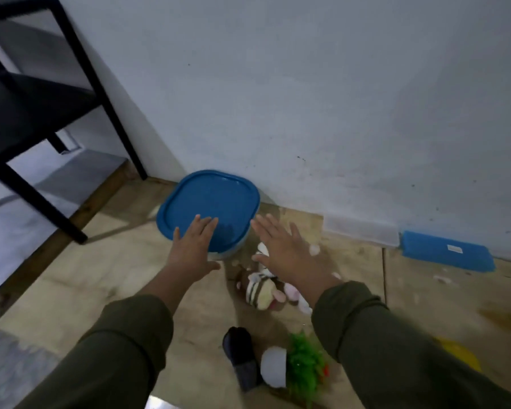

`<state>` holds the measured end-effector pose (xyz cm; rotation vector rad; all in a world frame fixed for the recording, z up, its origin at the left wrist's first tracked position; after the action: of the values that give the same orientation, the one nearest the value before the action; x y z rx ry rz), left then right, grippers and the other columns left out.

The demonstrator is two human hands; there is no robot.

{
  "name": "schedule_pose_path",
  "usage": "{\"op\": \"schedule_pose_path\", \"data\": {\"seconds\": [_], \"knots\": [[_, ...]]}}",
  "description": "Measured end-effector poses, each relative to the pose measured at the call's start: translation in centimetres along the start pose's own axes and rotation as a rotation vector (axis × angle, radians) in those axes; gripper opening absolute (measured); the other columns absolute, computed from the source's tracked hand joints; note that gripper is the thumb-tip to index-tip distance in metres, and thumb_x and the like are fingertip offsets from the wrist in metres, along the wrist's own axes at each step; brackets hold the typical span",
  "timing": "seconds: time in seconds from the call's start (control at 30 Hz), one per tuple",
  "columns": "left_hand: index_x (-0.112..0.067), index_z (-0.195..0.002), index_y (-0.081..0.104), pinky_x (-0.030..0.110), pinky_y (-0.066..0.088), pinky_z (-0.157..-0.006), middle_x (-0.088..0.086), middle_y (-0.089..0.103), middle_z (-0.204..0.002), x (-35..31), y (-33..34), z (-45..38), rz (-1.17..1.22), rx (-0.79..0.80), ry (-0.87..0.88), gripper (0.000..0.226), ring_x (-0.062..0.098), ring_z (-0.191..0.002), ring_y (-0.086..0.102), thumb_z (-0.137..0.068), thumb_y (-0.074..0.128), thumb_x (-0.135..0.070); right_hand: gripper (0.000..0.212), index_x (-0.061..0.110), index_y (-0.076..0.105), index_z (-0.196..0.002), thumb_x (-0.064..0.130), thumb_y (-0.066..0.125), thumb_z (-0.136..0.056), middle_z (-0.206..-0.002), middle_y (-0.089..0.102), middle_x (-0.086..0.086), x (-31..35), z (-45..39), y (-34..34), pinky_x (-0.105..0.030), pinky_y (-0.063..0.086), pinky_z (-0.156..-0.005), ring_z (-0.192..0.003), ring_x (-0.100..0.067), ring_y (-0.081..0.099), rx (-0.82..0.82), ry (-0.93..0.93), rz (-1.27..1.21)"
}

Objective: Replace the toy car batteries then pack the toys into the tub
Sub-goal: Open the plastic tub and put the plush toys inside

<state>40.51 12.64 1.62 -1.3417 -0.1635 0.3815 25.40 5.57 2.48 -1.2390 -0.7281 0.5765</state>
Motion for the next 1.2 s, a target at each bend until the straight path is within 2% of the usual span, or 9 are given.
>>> {"op": "schedule_pose_path", "data": {"seconds": [0.17,0.43,0.5,0.6,0.67,0.77,0.83,1.03,1.2], "knots": [[-0.021,-0.152,-0.003,0.049,0.005,-0.118,-0.005,0.000,-0.160,4.8,1.1,-1.2,-0.038,-0.013,0.039,0.090,0.016,-0.148,-0.008,-0.090,0.059,-0.039,0.071,0.024,-0.002,-0.150,0.047,0.037,-0.096,-0.160,-0.005,0.006,6.1,-3.6,3.3,-0.052,0.000,-0.115,-0.146,-0.013,-0.008,0.047,-0.040,0.101],[-0.026,-0.151,-0.003,0.054,-0.002,-0.116,-0.003,0.008,-0.159,6.6,1.8,-4.9,-0.101,-0.056,0.207,0.086,0.014,-0.148,0.003,-0.090,0.057,-0.028,0.056,0.026,0.008,-0.150,0.040,0.030,-0.100,-0.160,0.002,0.002,8.2,-6.6,5.2,-0.055,0.000,-0.114,-0.147,-0.017,-0.001,0.071,0.078,0.119],[-0.028,-0.151,-0.006,0.057,-0.006,-0.114,-0.001,0.012,-0.158,6.5,1.7,-5.2,-0.122,-0.079,0.228,0.089,0.015,-0.148,0.006,-0.089,0.059,-0.030,0.055,0.025,0.024,-0.148,0.038,0.041,-0.097,-0.158,0.018,0.000,8.4,-6.4,4.8,-0.062,0.014,-0.111,-0.146,-0.022,0.013,0.035,0.076,0.118],[-0.029,-0.150,-0.011,0.059,-0.008,-0.113,0.003,0.010,-0.158,5.9,1.5,-5.2,-0.170,-0.089,0.247,0.091,0.018,-0.148,0.005,-0.090,0.058,-0.027,0.055,0.023,0.060,-0.125,0.036,0.076,-0.074,-0.131,0.060,0.001,8.4,-6.2,4.4,-0.061,0.049,-0.084,-0.124,-0.025,0.054,-0.017,0.096,0.177],[-0.030,-0.149,-0.013,0.060,-0.008,-0.112,0.005,0.007,-0.159,5.7,1.5,-5.1,-0.190,-0.081,0.261,0.091,0.018,-0.148,0.003,-0.091,0.057,-0.025,0.057,0.023,0.066,-0.116,0.031,0.085,-0.063,-0.121,0.066,0.003,8.4,-6.3,4.1,-0.061,0.053,-0.077,-0.115,-0.025,0.061,-0.064,0.127,0.165],[-0.032,-0.149,-0.011,0.067,-0.006,-0.109,0.002,0.005,-0.160,6.2,1.5,-5.3,-0.179,-0.084,0.271,0.091,0.016,-0.148,0.003,-0.090,0.058,-0.031,0.048,0.021,0.051,-0.133,0.023,0.065,-0.087,-0.144,0.046,0.002,8.9,-6.5,3.2,-0.064,0.033,-0.103,-0.139,-0.026,0.033,-0.056,0.089,0.046],[-0.034,-0.150,-0.008,0.072,0.001,-0.107,-0.003,0.004,-0.160,6.8,1.1,-5.6,-0.170,-0.061,0.264,0.092,0.015,-0.148,0.000,-0.088,0.060,-0.042,0.042,0.016,0.045,-0.138,0.019,0.049,-0.097,-0.152,0.033,-0.001,8.9,-6.3,2.6,-0.050,0.017,-0.117,-0.146,-0.024,0.011,-0.042,0.104,-0.107],[-0.038,-0.149,0.002,0.073,0.003,-0.105,-0.003,-0.006,-0.160,9.1,-1.2,-5.2,-0.046,-0.012,0.197,0.116,0.021,-0.147,-0.013,-0.060,0.067,-0.074,0.022,0.012,0.054,-0.112,0.008,0.056,-0.091,-0.152,0.032,-0.001,9.1,-5.5,-1.3,-0.040,0.004,-0.117,-0.147,-0.020,-0.001,-0.120,0.279,-0.440],[-0.035,-0.151,0.009,0.061,0.001,-0.114,-0.001,-0.008,-0.160,9.8,-3.5,-2.8,0.054,-0.070,0.260,0.103,0.021,-0.146,-0.017,-0.069,0.054,-0.077,0.020,0.022,0.045,-0.095,0.008,0.058,-0.089,-0.154,0.029,-0.001,10.3,-4.2,-2.8,-0.044,-0.001,-0.117,-0.147,-0.019,-0.003,-0.121,0.242,-0.439]]}}
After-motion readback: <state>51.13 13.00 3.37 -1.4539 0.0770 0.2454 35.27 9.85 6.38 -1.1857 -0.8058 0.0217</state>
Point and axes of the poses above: each hand's wrist, its own z-axis away from the middle knuckle, its own y-axis out of the palm, x = y × z, the point moved 8 cm from there along -z, towards the middle knuckle
